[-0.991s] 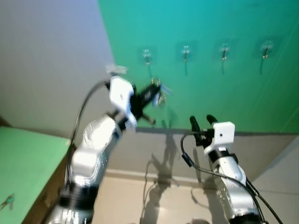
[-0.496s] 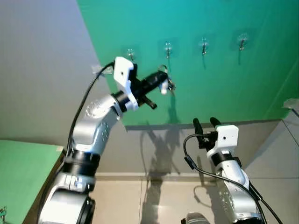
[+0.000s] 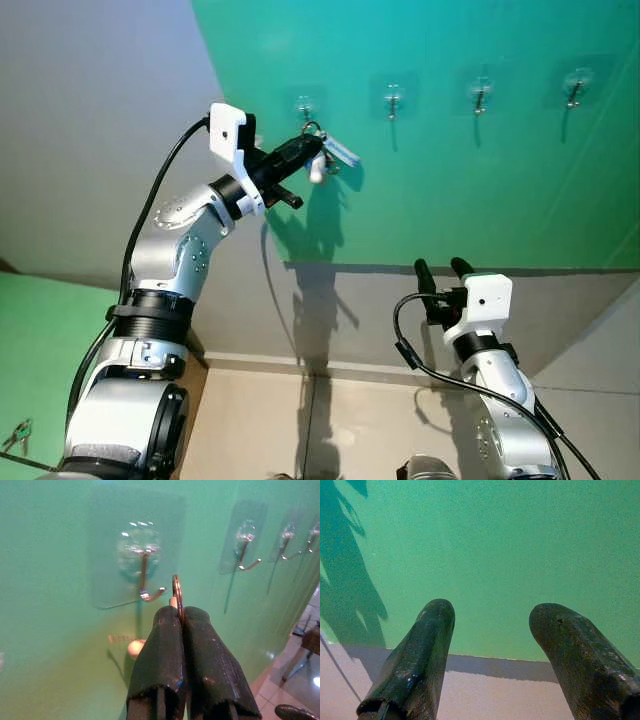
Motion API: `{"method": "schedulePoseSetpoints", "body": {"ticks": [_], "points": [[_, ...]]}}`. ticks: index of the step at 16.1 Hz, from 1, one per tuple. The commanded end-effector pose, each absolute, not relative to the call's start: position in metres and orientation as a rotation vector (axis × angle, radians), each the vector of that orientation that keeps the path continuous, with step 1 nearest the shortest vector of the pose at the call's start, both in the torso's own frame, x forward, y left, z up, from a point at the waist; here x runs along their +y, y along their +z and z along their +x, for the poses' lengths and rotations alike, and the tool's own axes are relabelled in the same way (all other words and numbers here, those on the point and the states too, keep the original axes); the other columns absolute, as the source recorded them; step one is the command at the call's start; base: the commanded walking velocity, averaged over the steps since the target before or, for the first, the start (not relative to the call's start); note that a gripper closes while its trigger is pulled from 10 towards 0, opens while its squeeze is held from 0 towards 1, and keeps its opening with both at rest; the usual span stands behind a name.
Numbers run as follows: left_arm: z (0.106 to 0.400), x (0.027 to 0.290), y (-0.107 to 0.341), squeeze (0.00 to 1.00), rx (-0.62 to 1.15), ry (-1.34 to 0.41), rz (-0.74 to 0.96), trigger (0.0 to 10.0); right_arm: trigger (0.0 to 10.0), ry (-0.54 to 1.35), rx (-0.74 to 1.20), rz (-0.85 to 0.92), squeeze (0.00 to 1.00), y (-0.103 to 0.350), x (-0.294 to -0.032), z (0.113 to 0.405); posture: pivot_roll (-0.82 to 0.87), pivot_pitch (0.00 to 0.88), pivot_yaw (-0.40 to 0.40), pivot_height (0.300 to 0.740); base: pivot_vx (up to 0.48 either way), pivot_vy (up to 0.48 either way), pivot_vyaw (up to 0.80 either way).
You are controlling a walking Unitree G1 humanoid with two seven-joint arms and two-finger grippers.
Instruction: Hang keys on a hook
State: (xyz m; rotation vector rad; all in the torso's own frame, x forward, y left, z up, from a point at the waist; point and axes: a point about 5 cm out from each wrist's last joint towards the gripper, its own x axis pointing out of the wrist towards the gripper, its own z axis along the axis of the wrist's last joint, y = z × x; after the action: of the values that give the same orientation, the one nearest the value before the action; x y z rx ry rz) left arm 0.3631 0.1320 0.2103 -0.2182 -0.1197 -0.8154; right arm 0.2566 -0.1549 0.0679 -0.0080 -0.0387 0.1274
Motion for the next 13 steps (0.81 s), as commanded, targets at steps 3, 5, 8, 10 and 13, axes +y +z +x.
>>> {"method": "schedulePoseSetpoints", "body": {"ticks": [3,5,8,10,13], "points": [[0.366,0.144,0.224,0.0,-0.176,-0.802,-0.226,0.0,10.0,0.152,-0.028,-0.003,0.0,0.068,-0.149,0.258,-0.24,0.039,0.158,0.74,0.0,0.0,0.0],[0.366,0.145,0.225,0.0,-0.18,-0.807,-0.226,0.0,10.0,0.16,-0.026,-0.002,0.0,0.068,-0.148,0.259,-0.24,0.035,0.154,0.74,0.0,0.0,0.0],[0.37,0.142,0.224,0.0,-0.169,-0.834,-0.238,0.0,10.0,0.173,-0.027,-0.002,0.0,0.068,-0.145,0.259,-0.25,0.029,0.156,0.74,0.0,0.0,0.0],[0.372,0.137,0.222,0.0,-0.153,-0.853,-0.244,0.0,10.0,0.18,-0.027,0.003,0.0,0.069,-0.145,0.259,-0.25,0.026,0.159,0.74,0.0,0.0,0.0],[0.377,0.128,0.223,0.0,-0.137,-0.883,-0.241,0.0,10.0,0.194,-0.027,0.009,0.0,0.068,-0.144,0.255,-0.27,0.02,0.169,0.74,0.0,0.0,0.0]]}}
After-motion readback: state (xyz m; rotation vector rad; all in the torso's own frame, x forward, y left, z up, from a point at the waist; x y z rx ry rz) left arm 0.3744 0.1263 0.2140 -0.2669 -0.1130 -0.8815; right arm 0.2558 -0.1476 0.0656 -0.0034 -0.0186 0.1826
